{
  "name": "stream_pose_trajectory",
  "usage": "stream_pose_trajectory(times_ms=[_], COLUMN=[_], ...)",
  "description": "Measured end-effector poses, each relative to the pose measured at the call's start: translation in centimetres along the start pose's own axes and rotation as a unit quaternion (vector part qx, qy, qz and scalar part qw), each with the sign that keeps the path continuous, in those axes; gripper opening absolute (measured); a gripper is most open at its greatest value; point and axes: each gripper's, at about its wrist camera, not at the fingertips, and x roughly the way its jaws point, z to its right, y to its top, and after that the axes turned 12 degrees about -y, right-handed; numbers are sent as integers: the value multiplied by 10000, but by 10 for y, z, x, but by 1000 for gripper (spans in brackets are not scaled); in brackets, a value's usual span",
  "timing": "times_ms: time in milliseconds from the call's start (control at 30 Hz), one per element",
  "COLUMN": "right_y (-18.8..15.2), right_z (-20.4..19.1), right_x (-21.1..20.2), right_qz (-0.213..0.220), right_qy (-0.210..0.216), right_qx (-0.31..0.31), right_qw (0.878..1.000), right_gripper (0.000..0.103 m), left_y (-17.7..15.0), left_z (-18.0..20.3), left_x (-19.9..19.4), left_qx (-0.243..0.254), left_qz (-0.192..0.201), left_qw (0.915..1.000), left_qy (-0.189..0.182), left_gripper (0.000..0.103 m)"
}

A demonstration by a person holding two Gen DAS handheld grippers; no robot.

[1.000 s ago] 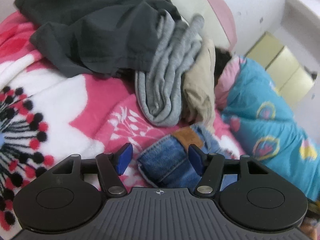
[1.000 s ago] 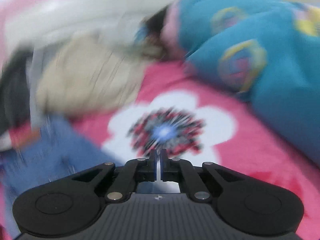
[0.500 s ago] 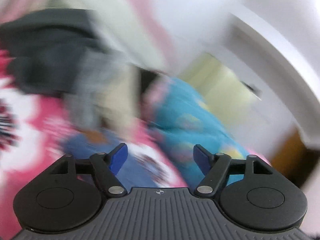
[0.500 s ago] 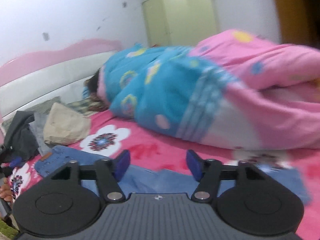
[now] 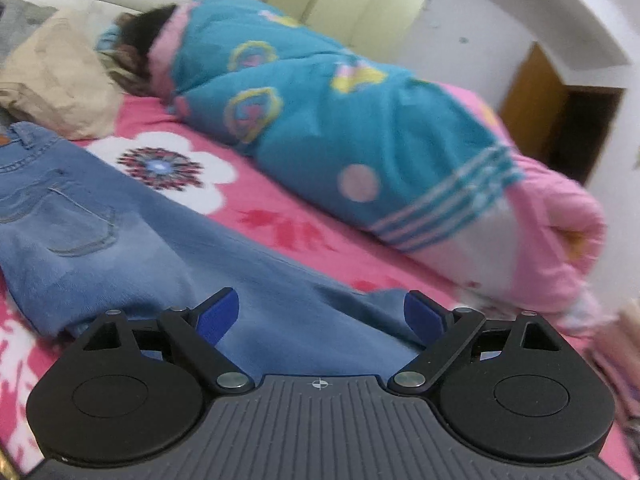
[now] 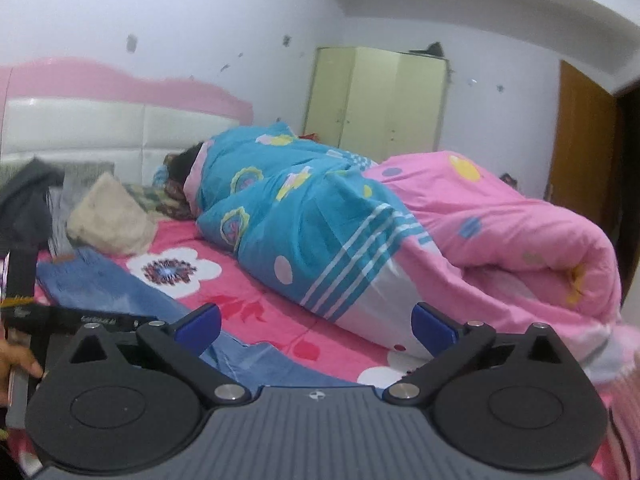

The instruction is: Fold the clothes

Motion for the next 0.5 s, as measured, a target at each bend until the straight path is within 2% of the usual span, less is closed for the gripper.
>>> stream_pose_trajectory(times_ms=[100, 200, 267, 333, 400, 500], right_y=[-8, -22, -36, -50, -71, -105], right_z=[-11, -11, -2, 21, 57, 103], right_x=[35, 79, 105, 125, 128, 119], right_qz=[-69, -448, -806, -1254, -1710, -2226], right_qy=[2, 72, 20, -158, -380, -504], right_qx=[-250, -185, 88, 668, 1632, 2966], right_qw=[9997, 9988, 9967, 9897, 9709, 9273], right_gripper=[103, 103, 102, 102, 101, 96], left_y=[-8, -12, -13, -14, -16, -17], left_z=[0, -9, -10, -10, -11, -9], left_x=[22, 32, 33, 34, 35, 35], left_qx=[114, 88, 146, 231, 282, 311], left_qz=[-119, -236, -241, -239, -274, -273], left_qw=[9995, 9991, 9991, 9990, 9988, 9987], left_qy=[268, 341, 302, 295, 294, 306], left_gripper=[88, 84, 84, 84, 84, 84])
